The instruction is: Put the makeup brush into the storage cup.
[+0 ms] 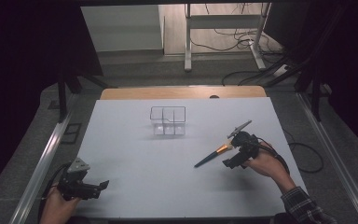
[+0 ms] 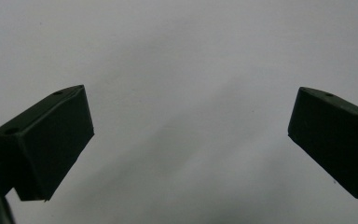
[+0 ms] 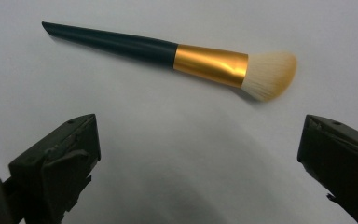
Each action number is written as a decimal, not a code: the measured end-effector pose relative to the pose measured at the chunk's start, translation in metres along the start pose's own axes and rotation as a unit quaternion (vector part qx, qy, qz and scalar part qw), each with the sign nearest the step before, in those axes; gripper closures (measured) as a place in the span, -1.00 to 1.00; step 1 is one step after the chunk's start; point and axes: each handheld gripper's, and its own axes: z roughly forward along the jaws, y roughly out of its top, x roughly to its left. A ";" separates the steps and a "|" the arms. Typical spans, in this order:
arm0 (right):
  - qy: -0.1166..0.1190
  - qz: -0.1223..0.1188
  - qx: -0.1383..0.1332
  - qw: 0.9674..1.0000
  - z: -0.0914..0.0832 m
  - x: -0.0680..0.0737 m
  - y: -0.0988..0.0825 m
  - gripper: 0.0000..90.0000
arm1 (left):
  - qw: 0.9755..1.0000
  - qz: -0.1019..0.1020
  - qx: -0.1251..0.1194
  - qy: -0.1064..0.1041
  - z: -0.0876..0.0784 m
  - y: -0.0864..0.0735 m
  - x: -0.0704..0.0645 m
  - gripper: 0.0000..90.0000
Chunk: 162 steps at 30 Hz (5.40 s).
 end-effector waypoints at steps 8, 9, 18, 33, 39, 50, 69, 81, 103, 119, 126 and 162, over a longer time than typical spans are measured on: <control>-0.005 -0.008 0.004 1.000 0.004 0.003 0.010 -1.00 | 1.000 0.001 0.001 0.000 0.000 0.000 0.000 -0.99; -0.003 -0.010 0.006 1.000 0.004 0.003 0.011 -1.00 | 1.000 0.001 0.002 0.000 0.000 0.000 0.000 -0.99; 0.000 -0.018 0.015 1.000 0.010 0.005 0.020 -1.00 | 1.000 0.002 0.002 -0.002 0.001 0.000 0.000 -0.99; 0.010 -0.042 0.024 0.999 0.017 0.012 0.039 -1.00 | 1.000 0.001 0.002 -0.002 0.001 0.001 0.000 -0.99; 0.013 -0.050 0.028 0.998 0.021 0.014 0.045 -1.00 | 1.000 -0.001 0.001 -0.004 0.001 0.001 0.000 -0.99; 0.021 -0.066 0.031 0.997 0.027 0.021 0.058 -0.99 | 1.000 0.000 0.002 -0.006 0.001 0.001 0.000 -0.99; 0.023 -0.079 0.052 0.995 0.045 0.018 0.063 -0.93 | 1.000 0.003 0.007 -0.009 0.002 0.001 0.000 -0.99; 0.021 -0.093 0.075 0.993 0.059 0.014 0.057 -0.84 | 1.000 0.005 0.011 -0.011 0.003 0.001 -0.001 -0.99; 0.028 -0.098 0.096 0.990 0.047 0.012 0.052 0.64 | 1.000 0.000 0.009 -0.013 0.003 0.002 -0.001 -0.99; 0.036 -0.082 0.046 0.995 0.028 0.013 0.043 0.65 | 1.000 -0.002 0.006 -0.016 0.003 0.003 -0.002 -0.99; 0.046 -0.082 0.020 0.995 0.016 0.019 0.039 0.65 | 1.000 -0.002 0.003 -0.019 0.002 0.004 -0.003 -0.99; 0.066 -0.075 -0.047 0.994 -0.020 0.033 0.027 0.64 | 0.996 0.031 -0.039 -0.067 -0.001 0.027 -0.019 -1.00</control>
